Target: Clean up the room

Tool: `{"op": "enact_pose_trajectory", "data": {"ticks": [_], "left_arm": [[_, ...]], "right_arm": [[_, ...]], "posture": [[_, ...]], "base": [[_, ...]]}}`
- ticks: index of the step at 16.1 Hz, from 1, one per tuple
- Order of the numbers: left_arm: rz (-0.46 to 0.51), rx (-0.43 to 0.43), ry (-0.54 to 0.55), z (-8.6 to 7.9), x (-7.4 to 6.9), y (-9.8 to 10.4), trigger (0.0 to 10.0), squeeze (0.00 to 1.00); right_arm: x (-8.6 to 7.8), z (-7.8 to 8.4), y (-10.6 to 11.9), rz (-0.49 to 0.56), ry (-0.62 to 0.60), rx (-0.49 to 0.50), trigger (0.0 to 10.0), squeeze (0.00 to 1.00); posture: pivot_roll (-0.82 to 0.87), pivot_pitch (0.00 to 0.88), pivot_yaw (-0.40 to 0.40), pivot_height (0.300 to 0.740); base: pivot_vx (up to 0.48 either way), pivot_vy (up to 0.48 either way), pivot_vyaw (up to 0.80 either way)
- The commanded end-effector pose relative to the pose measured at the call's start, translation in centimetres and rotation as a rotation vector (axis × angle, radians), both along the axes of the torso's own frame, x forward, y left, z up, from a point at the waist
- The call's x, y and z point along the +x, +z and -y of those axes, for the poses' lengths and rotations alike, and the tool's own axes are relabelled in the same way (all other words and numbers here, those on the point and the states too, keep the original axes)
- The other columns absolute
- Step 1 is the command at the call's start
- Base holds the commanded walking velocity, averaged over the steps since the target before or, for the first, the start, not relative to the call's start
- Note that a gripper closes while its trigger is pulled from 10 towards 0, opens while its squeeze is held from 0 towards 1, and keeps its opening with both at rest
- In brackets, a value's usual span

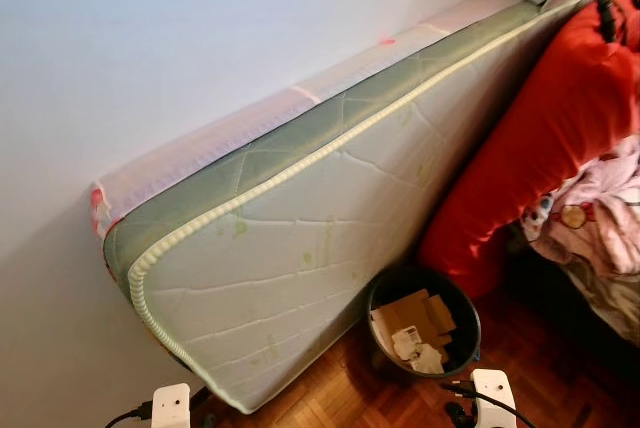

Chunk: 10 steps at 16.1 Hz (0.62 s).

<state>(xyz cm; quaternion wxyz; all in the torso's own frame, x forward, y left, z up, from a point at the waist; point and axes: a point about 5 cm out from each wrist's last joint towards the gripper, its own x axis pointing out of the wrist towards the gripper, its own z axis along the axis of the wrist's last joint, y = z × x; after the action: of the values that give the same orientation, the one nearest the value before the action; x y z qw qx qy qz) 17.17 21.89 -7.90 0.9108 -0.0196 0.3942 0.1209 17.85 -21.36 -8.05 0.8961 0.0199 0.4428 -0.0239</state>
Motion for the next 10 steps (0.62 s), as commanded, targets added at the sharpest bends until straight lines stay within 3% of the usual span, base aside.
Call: {"op": "enact_pose_trajectory", "data": {"ticks": [1, 2, 4, 10], "left_arm": [[-0.084, -0.091, -0.145, 5.74, -0.20, -1.12, 10.0, 0.00], [-0.085, -0.089, -0.145, 5.72, -0.23, -1.13, 10.0, 0.00], [-0.086, -0.086, -0.147, 5.69, -0.29, -1.16, 10.0, 0.00], [-0.089, -0.087, -0.157, 5.74, -0.51, -1.24, 10.0, 0.00]], "right_arm": [[4.22, -0.55, 1.98, 0.046, -0.068, 0.083, 10.0, 0.00], [4.16, -0.57, 1.93, 0.043, -0.074, 0.087, 10.0, 0.00], [4.10, -0.60, 1.90, 0.039, -0.062, 0.084, 10.0, 0.00], [3.94, -0.58, 1.84, 0.054, -0.070, 0.087, 10.0, 0.00]], "posture": [[-0.09, 0.000, -0.025, 0.740], [-0.09, 0.000, -0.023, 0.740], [-0.09, 0.000, -0.021, 0.740], [-0.10, 0.000, -0.022, 0.740]], "base": [[0.000, -0.386, 0.00], [0.000, -0.390, 0.00], [0.000, -0.386, -0.76], [0.000, -0.386, 0.00]]}}
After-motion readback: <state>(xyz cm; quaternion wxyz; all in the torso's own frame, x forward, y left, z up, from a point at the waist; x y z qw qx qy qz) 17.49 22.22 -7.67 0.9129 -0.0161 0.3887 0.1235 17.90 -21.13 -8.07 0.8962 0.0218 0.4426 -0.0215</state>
